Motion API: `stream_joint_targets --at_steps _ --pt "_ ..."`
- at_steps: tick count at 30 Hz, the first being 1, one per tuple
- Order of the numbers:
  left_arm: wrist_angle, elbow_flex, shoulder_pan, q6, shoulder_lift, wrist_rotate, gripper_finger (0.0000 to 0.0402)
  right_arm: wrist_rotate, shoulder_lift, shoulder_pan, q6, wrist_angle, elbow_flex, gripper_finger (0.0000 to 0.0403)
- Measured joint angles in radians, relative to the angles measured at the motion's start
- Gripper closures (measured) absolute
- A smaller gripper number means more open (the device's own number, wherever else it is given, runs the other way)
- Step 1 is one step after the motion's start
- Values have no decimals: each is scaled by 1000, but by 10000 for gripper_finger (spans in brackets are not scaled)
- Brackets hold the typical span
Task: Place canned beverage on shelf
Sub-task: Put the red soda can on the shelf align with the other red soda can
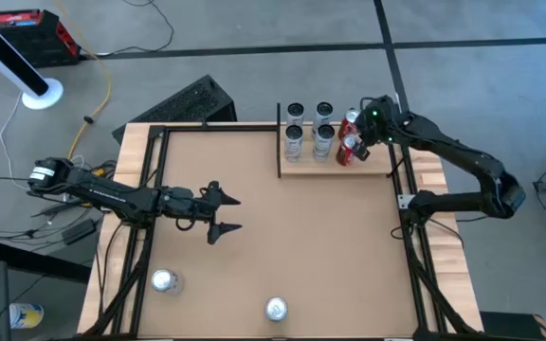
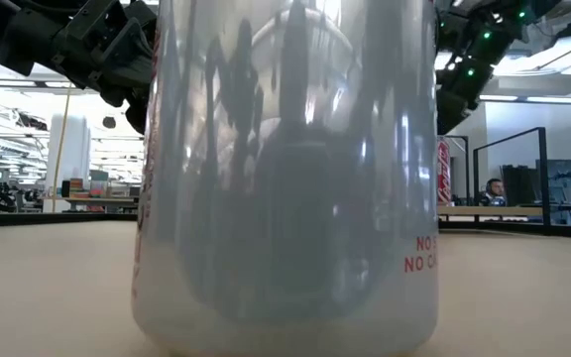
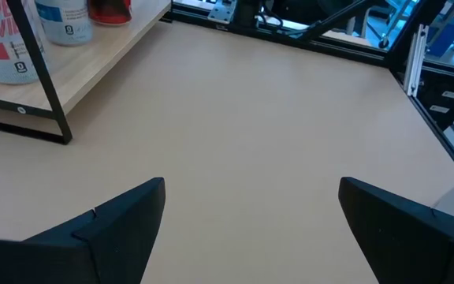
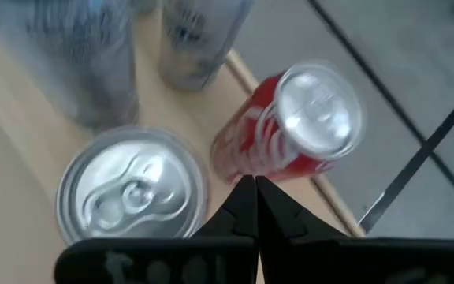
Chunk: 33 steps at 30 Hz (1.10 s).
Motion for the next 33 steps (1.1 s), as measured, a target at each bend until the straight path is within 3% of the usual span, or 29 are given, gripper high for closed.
stream_joint_targets --at_steps 12,17,26,30,33 --pt "-17 0 0 0 0 2 38 -32 -39 50 37 -201 0 386" --pt "-16 0 0 0 0 2 38 -99 -95 94 59 -277 0 386" --pt "-9 0 0 -6 0 0 38 -197 -158 234 181 -254 0 386" --pt "-7 0 0 -6 0 0 38 -124 -128 352 221 -134 -28 386" --pt "-7 0 0 -7 0 0 38 -12 -82 402 219 -58 -36 386"
